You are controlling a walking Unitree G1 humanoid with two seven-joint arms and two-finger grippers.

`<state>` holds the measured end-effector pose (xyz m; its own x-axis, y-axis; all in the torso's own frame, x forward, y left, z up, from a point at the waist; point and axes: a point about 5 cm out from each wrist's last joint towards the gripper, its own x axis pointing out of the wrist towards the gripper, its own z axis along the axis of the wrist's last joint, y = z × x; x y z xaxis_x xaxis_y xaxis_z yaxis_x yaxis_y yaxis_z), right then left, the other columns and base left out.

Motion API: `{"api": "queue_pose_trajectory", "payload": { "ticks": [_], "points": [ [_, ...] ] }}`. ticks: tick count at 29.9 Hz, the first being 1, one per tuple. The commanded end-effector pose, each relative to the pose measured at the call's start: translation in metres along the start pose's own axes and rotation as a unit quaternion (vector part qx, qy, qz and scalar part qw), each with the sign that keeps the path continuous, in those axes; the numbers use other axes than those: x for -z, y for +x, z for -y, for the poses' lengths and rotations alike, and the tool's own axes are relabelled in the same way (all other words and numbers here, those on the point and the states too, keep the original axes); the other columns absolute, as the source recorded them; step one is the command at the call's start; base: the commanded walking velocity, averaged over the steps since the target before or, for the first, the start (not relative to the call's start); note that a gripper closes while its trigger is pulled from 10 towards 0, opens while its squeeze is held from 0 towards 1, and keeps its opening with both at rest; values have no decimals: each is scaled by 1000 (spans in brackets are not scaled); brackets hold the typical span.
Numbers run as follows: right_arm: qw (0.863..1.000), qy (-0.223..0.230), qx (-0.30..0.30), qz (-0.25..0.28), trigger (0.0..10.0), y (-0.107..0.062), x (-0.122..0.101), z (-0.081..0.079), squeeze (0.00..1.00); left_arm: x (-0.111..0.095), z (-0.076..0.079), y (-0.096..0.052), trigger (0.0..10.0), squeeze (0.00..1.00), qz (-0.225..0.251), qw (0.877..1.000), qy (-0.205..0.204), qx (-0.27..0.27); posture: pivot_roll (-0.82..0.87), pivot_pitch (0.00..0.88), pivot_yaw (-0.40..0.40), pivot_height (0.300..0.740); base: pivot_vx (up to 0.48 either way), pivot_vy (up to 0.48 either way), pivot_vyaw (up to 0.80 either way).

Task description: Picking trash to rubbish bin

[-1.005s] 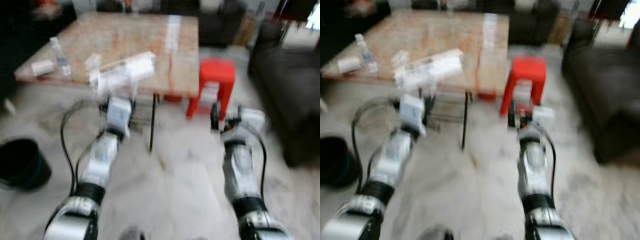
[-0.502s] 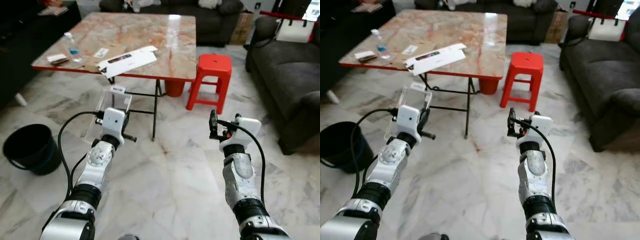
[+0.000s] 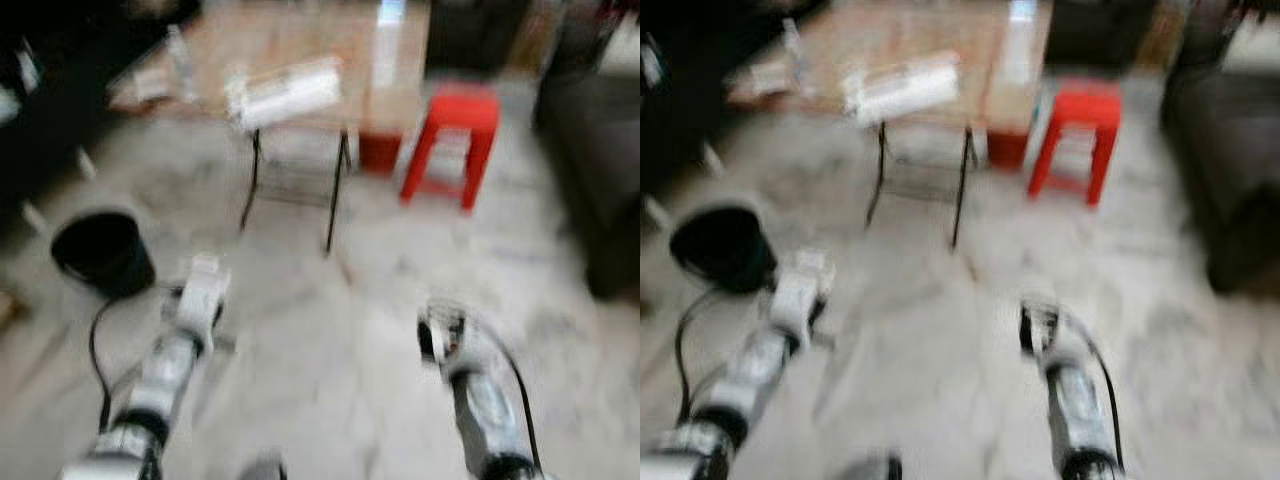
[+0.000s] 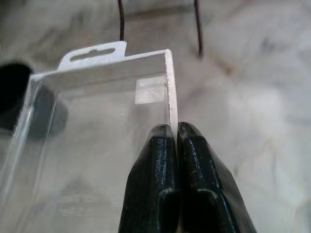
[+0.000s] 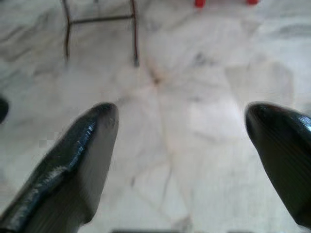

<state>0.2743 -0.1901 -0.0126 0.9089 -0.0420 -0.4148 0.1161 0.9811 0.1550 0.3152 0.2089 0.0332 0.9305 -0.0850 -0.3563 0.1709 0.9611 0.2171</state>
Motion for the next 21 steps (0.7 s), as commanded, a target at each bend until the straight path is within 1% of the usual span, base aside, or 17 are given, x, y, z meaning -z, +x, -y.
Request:
{"api": "queue_pose_trajectory", "payload": {
  "ticks": [1,4,5,6,7,10,13,15,16,17,21],
  "points": [
    [999,5,11,-43,10000,-8,19,7,0,18,2,-6,10000,0,-39,999,6,2,151,150,-23,740,0,0,0],
    [996,-6,13,-83,10000,-16,38,11,0,33,3,-11,10000,0,-71,997,4,2,148,148,-27,740,0,0,0],
    [994,-7,13,-106,10000,-22,49,12,0,44,3,-16,10000,0,-94,996,-3,-1,148,149,-29,740,0,0,0],
    [994,-7,13,-106,10000,-22,49,12,0,44,3,-16,10000,0,-94,996,-3,-1,148,149,-29,740,0,0,0],
    [991,-13,10,-129,10000,-27,59,12,0,55,3,-21,10000,0,-122,993,-2,-8,150,149,-31,740,0,0,0],
    [988,-22,3,-154,10000,-33,70,10,0,67,1,-28,10000,0,-145,989,-10,-17,150,149,-31,740,0,0,0],
    [983,-25,0,-182,10000,-42,85,7,0,87,0,-40,10000,0,-188,981,-16,-44,153,146,-30,740,0,0,0],
    [980,-19,8,-198,10000,-48,94,7,0,103,1,-51,10000,0,-220,973,-35,-63,147,143,-28,740,0,0,619],
    [980,-19,8,-198,10000,-48,94,7,0,103,1,-51,10000,0,-220,973,-35,-63,147,143,-28,740,0,0,669],
    [979,-13,10,-205,10000,-51,99,5,0,111,2,-57,10000,0,-234,968,-50,-71,143,142,-26,740,0,0,756],
    [978,-13,8,-208,10000,-52,100,4,0,115,4,-60,10000,0,-240,967,-50,-67,143,142,-26,740,0,0,780]
  ]
}}
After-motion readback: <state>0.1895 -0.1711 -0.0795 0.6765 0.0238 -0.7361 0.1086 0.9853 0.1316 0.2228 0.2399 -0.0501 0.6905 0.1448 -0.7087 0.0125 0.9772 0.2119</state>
